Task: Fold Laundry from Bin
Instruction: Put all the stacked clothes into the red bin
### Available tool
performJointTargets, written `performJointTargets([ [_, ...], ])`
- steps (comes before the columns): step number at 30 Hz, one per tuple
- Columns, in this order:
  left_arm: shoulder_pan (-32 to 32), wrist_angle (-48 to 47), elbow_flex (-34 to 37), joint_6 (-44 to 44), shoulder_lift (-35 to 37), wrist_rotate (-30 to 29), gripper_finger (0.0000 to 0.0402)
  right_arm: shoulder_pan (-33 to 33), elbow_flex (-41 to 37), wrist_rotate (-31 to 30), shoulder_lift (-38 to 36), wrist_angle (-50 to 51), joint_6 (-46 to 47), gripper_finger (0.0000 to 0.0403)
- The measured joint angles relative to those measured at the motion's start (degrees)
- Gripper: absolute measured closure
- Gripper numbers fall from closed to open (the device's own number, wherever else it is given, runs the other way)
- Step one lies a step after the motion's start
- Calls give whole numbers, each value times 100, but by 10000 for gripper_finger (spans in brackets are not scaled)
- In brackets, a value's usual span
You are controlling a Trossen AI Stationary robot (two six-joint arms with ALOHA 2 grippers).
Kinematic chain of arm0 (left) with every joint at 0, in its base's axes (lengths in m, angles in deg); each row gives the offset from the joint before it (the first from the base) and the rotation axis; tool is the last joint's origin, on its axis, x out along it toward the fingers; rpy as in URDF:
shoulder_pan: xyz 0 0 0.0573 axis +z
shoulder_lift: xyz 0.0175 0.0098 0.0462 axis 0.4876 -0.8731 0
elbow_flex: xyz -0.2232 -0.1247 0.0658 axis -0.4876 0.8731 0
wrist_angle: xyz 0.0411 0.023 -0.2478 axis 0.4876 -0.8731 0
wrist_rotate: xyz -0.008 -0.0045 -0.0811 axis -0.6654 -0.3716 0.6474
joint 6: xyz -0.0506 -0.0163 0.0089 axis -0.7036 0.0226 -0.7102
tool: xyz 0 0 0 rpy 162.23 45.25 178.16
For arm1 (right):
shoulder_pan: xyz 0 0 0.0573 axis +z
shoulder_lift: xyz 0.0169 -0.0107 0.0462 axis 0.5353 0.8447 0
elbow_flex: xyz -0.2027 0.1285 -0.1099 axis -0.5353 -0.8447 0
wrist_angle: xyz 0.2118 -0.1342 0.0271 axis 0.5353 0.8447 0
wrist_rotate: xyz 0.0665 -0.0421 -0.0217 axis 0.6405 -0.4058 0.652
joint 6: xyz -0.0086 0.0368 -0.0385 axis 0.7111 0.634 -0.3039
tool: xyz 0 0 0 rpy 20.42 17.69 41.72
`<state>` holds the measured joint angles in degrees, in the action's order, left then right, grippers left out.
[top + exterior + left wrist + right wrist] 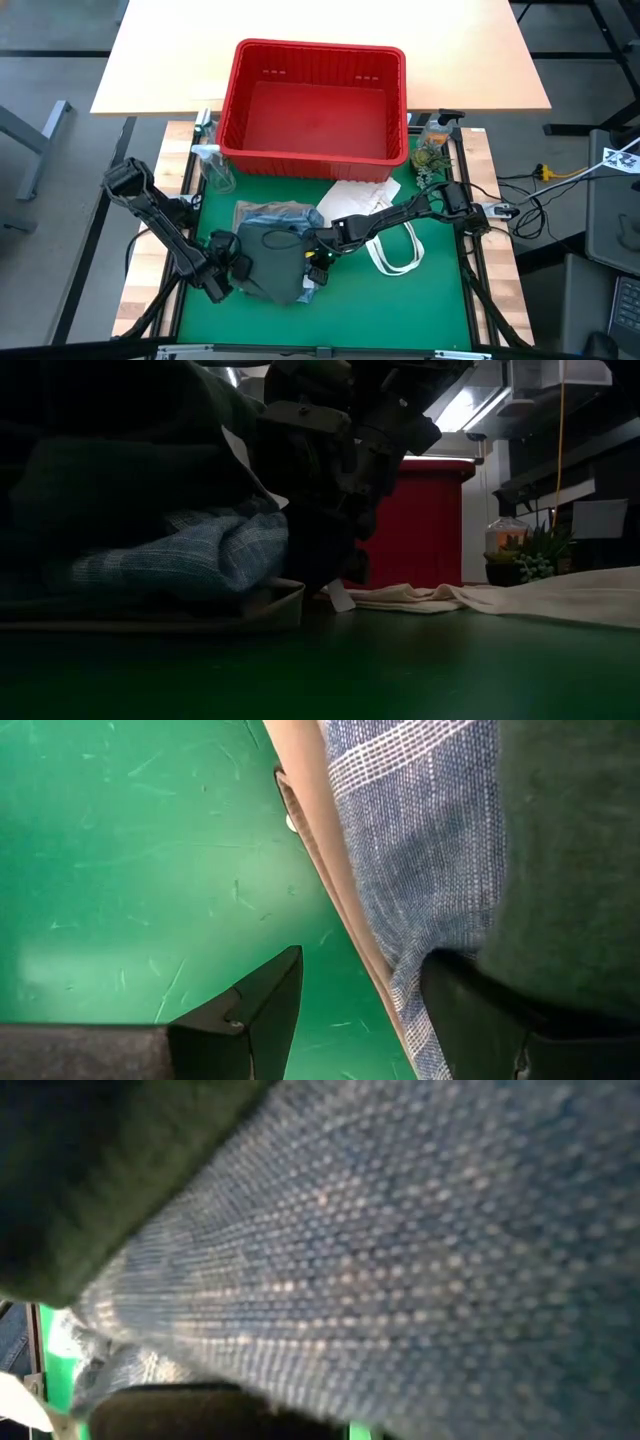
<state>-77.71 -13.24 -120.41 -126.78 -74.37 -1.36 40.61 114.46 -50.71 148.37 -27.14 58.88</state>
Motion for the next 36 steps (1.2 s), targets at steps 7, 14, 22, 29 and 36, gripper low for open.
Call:
performJointTargets([
  [7, -62, 128, -97, -5, 174, 472, 200, 0, 2, 11, -6, 108, -2, 398],
  [14, -370, 726, -227, 139, 281, 815, 200, -2, 19, 38, -24, 506, -4, 398],
  [22, -659, 981, -157, -180, 286, 77, 200, -2, 13, 67, -24, 596, -2, 398],
  [29, -490, 985, 82, -274, 295, 75, 200, -2, 9, 81, -17, 605, -2, 398],
  [36, -328, 1297, 269, -267, 64, 2, 200, -2, 4, 87, -13, 625, -127, 398],
])
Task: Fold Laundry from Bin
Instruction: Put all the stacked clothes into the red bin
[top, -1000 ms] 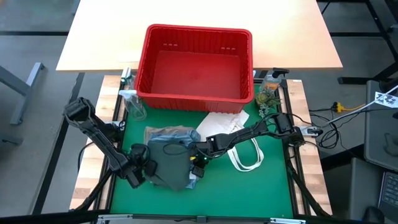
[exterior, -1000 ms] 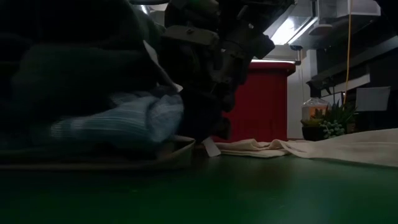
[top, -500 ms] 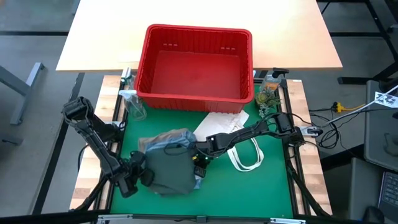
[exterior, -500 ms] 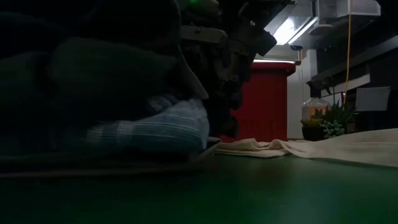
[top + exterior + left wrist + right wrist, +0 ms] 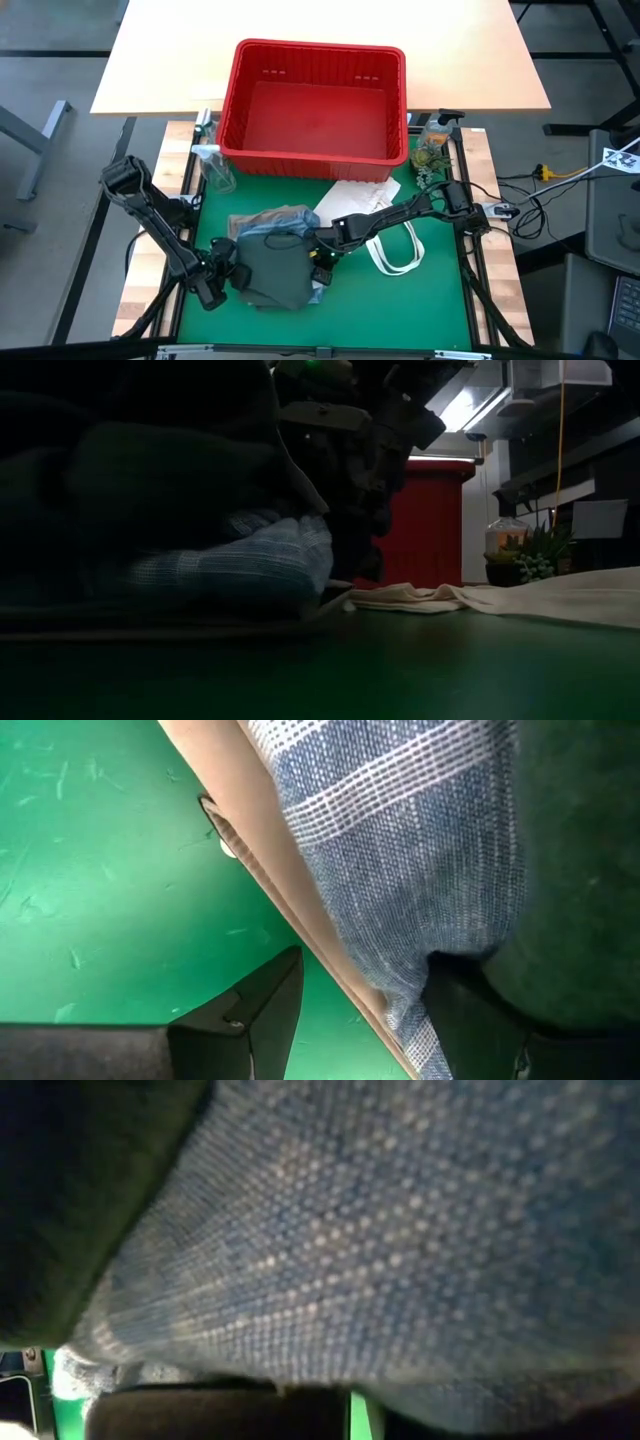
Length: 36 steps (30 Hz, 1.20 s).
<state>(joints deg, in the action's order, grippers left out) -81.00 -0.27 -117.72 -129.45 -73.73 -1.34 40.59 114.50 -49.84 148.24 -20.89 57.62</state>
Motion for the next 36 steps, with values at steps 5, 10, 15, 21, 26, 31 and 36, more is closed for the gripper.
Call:
performJointTargets([
  [5, 7, 53, 5, 10, -43, -88, 200, 0, -5, 2, 0, -103, -2, 398],
  [10, 126, 202, 19, 19, -52, -94, 200, 0, -13, 7, 0, -219, -2, 398],
  [15, 278, 370, 33, 42, -56, -161, 200, 0, -17, 7, 2, -274, -4, 398],
  [21, 371, 526, 44, 41, -64, -238, 200, 2, -17, 4, 2, -306, -4, 397],
  [26, 472, 623, 46, 39, -67, -253, 208, 2, -17, 3, 4, -330, -4, 397],
  [31, 567, 739, 46, 146, -71, -263, 237, 2, -17, 2, 7, -343, -2, 397],
  [36, 591, 797, 46, 242, -82, -362, 278, 2, -17, -2, 7, -361, -2, 397],
])
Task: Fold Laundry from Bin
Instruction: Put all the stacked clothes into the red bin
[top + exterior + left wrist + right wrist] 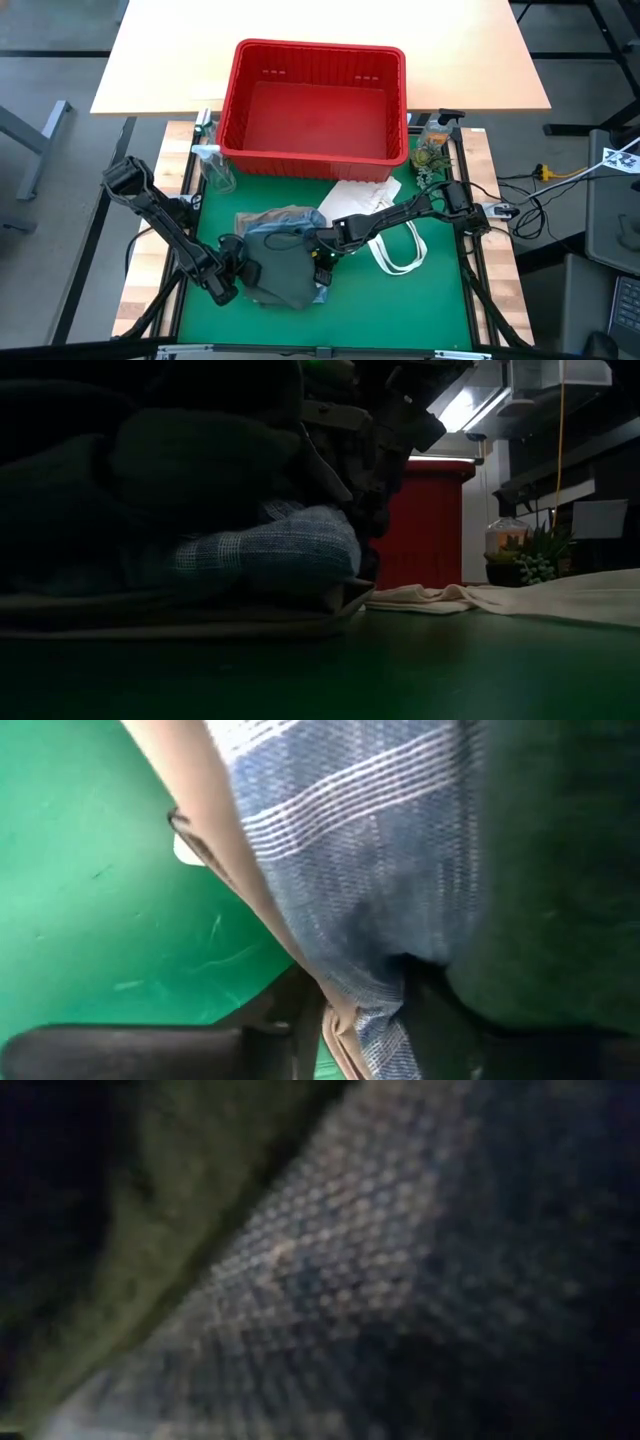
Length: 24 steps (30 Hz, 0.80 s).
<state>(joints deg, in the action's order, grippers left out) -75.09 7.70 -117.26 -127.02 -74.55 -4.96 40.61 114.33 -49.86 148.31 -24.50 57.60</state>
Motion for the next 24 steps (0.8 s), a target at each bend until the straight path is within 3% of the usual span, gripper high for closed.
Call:
performJointTargets([
  [10, 9, 178, 9, 509, -20, -473, 371, 2, 0, -29, 10, -248, 2, 398],
  [24, -9, 166, -321, 978, 408, -365, 370, 4, 37, 105, -232, -402, -13, 398],
])
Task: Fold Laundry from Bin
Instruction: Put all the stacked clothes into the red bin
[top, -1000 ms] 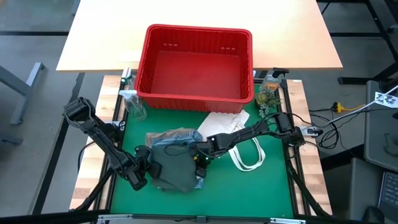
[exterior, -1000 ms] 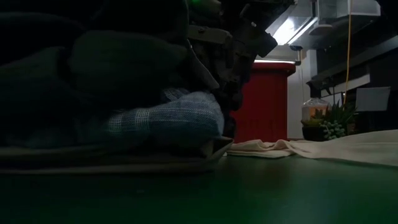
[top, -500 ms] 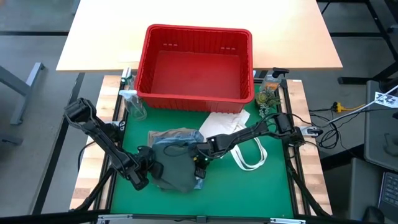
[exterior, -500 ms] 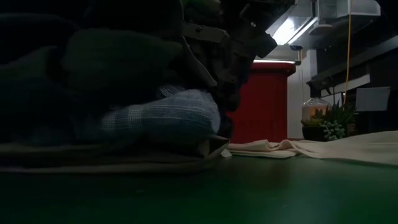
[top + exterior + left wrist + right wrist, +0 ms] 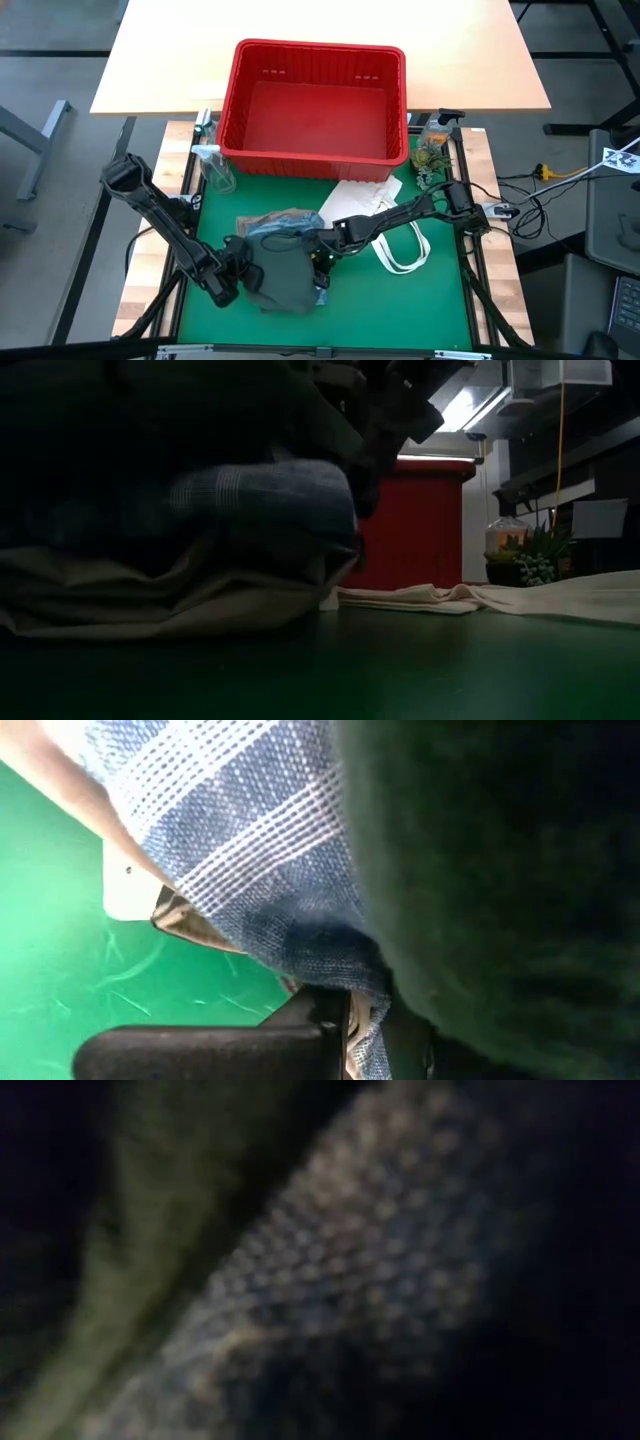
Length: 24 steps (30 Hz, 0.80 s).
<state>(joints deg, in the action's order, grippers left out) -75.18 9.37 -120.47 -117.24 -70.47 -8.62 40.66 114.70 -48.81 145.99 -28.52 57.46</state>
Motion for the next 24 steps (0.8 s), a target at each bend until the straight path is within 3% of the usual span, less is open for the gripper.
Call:
performJointTargets([
  [24, 240, 81, -22, 461, 950, -111, 372, -85, 22, 96, -504, 35, -142, 398],
])
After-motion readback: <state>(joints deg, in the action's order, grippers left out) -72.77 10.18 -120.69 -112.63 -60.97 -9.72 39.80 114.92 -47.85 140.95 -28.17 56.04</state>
